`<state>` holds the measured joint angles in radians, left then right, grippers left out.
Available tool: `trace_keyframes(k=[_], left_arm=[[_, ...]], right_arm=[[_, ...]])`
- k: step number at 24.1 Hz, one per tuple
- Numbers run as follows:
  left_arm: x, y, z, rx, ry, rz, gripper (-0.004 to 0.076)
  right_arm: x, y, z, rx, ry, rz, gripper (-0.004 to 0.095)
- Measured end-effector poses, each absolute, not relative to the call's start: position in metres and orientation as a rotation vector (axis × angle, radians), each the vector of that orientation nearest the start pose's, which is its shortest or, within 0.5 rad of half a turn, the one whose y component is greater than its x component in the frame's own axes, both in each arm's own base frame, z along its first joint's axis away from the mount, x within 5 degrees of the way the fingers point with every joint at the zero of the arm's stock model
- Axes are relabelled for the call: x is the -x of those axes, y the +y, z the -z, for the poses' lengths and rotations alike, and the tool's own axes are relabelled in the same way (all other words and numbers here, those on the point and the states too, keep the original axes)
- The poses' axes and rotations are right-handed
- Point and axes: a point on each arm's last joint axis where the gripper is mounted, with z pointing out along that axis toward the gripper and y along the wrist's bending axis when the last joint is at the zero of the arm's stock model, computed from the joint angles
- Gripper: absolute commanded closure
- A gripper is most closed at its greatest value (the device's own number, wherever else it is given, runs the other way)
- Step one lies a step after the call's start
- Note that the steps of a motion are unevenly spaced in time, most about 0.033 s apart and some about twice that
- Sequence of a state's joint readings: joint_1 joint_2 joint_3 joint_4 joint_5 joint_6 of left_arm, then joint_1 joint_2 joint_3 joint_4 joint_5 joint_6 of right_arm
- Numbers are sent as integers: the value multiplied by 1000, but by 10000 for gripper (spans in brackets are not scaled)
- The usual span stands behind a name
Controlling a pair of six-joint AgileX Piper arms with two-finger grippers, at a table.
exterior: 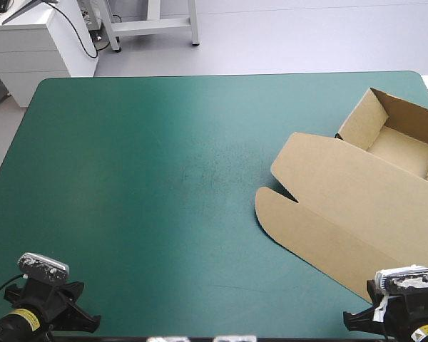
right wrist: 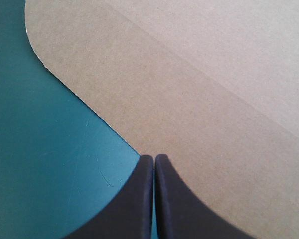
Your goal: Fold the box
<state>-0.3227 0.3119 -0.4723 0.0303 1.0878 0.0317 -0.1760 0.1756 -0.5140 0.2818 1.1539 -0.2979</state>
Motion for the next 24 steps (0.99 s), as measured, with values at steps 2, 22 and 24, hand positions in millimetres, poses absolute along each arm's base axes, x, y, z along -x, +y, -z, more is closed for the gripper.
trace_keyframes(k=[2,22,24], left_arm=[[-40,-11,-261,-430,2374,95,731],[-40,-11,-261,-430,2374,95,731],[-40,-11,-261,-430,2374,95,731]], right_arm=[[-18,20,-276,137,2254,-104,923],[-18,20,-276,126,2254,-112,924],[-18,20,-276,126,2254,-113,923]])
